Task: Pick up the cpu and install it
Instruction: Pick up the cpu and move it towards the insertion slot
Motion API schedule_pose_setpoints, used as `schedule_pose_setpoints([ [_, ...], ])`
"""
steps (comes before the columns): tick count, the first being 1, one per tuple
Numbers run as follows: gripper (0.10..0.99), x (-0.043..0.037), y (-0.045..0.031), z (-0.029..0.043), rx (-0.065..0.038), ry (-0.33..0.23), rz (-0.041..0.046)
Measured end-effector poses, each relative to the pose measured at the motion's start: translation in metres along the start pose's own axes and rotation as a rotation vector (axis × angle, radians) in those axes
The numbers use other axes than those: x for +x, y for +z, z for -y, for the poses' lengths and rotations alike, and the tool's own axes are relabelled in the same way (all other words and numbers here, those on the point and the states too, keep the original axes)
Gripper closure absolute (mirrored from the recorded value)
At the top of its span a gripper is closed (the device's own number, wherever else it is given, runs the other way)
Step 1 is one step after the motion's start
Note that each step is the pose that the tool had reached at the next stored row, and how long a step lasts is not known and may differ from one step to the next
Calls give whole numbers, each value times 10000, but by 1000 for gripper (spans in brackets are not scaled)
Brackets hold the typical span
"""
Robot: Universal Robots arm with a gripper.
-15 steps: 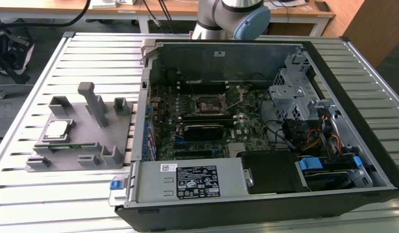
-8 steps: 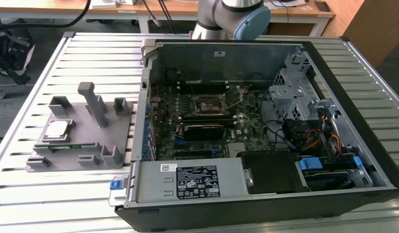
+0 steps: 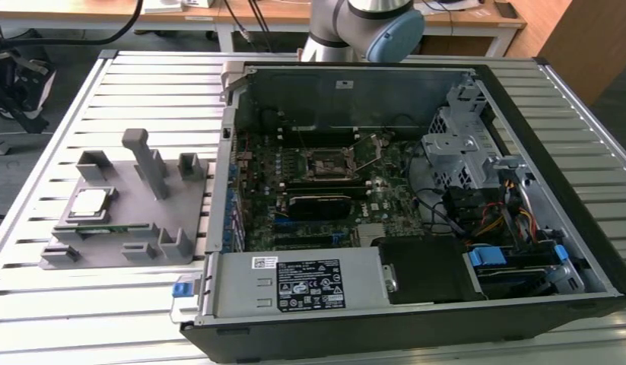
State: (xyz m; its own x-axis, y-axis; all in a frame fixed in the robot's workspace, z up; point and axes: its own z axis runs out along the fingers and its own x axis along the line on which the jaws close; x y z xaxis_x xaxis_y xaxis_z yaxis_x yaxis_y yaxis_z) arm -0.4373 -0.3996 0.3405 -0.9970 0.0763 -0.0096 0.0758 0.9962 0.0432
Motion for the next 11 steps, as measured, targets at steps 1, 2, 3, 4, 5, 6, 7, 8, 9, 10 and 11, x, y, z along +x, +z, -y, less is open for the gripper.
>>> schedule_pose_setpoints([
  [1,980,0,2,0,0,0,0],
  [2,980,0,4,0,0,0,0],
  [3,980,0,6,0,0,0,0],
  [4,980,0,8,1,0,0,-1],
  [5,980,0,10,0,0,0,0],
  [6,980,0,13,1,0,0,0],
  [7,980,0,15,1,0,0,0],
  [8,980,0,17,1,0,-1,0],
  [9,980,0,20,1,0,0,1],
  [10,980,0,23,1,0,0,0],
  [11,980,0,25,1,0,0,0],
])
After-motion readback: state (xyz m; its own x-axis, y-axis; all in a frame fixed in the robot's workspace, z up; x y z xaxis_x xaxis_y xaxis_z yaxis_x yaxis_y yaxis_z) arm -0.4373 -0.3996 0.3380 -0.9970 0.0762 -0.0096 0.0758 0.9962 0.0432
